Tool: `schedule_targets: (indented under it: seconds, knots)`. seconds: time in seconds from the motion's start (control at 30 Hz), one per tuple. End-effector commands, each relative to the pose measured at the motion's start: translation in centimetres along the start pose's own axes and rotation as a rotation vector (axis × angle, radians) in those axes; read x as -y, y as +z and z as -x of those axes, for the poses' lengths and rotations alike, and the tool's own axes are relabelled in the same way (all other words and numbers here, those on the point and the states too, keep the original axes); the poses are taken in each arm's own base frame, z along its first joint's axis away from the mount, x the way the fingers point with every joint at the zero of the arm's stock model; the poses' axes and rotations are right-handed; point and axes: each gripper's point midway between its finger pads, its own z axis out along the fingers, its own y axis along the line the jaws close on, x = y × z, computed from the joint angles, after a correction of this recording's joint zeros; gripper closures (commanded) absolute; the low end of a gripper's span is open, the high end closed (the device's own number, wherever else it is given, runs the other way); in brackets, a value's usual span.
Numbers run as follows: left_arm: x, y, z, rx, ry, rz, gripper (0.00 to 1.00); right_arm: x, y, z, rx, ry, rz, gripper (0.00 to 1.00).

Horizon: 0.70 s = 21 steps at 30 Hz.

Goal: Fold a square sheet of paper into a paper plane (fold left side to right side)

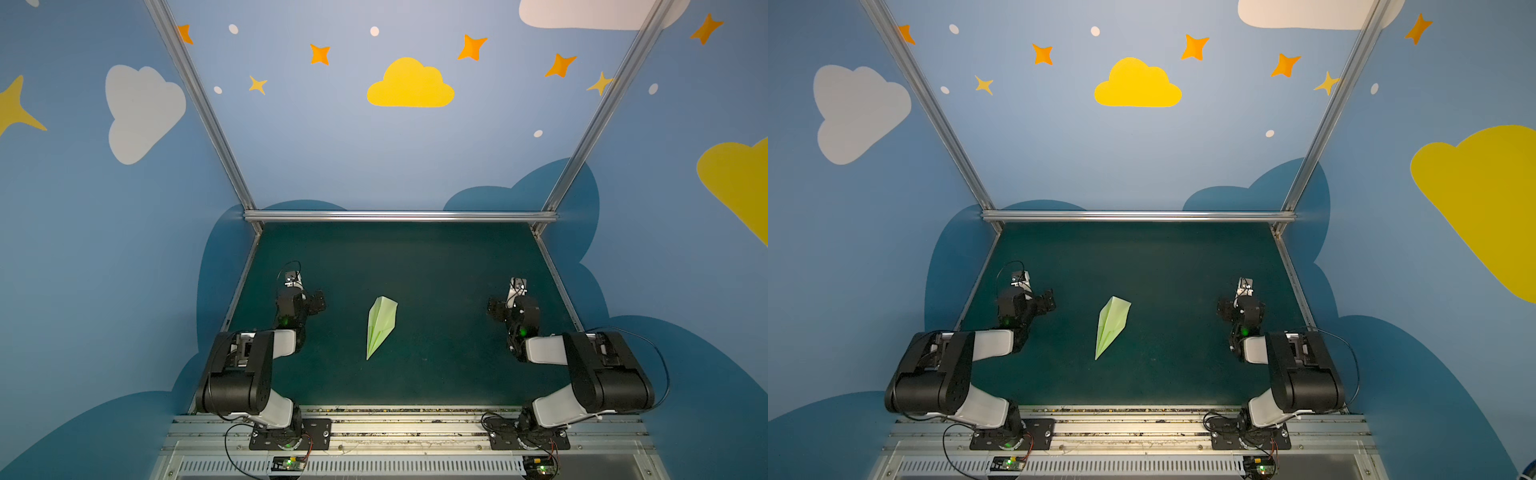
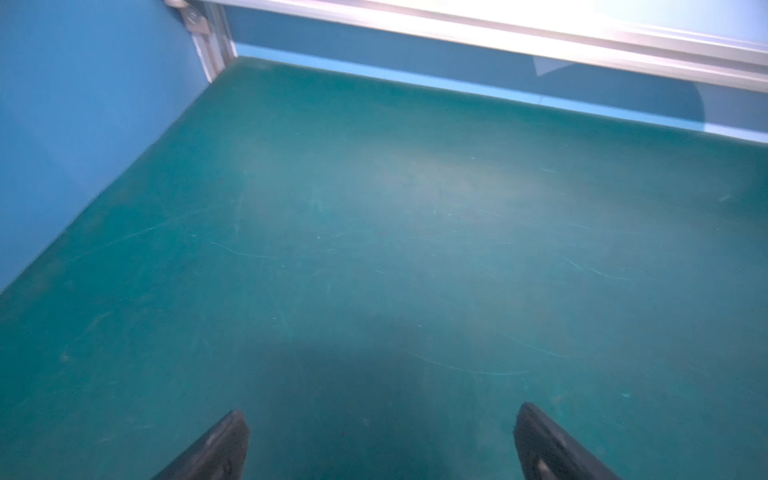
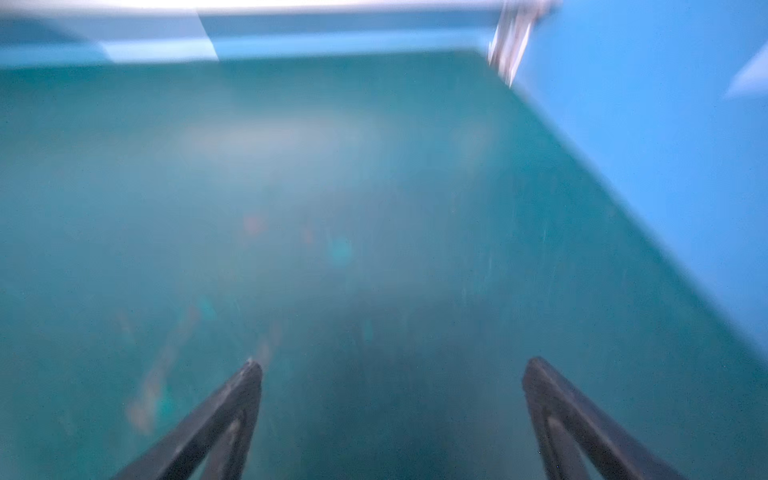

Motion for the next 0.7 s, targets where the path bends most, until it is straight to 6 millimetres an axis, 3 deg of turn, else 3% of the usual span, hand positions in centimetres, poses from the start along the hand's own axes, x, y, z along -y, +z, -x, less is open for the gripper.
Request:
schedule_targets:
  seconds: [0.0, 0.67]
  knots:
    - [0.62, 0.18, 0.54, 0.004, 0.004, -0.040, 0.00, -0.92, 0.13, 4.18, 0.122, 0.024, 0.074, 0.03]
    - [0.78, -0.02, 0.66, 0.011, 0.018, -0.041, 0.00, -1.10, 0.43, 4.36, 0.093, 0.001, 0.063, 0.03]
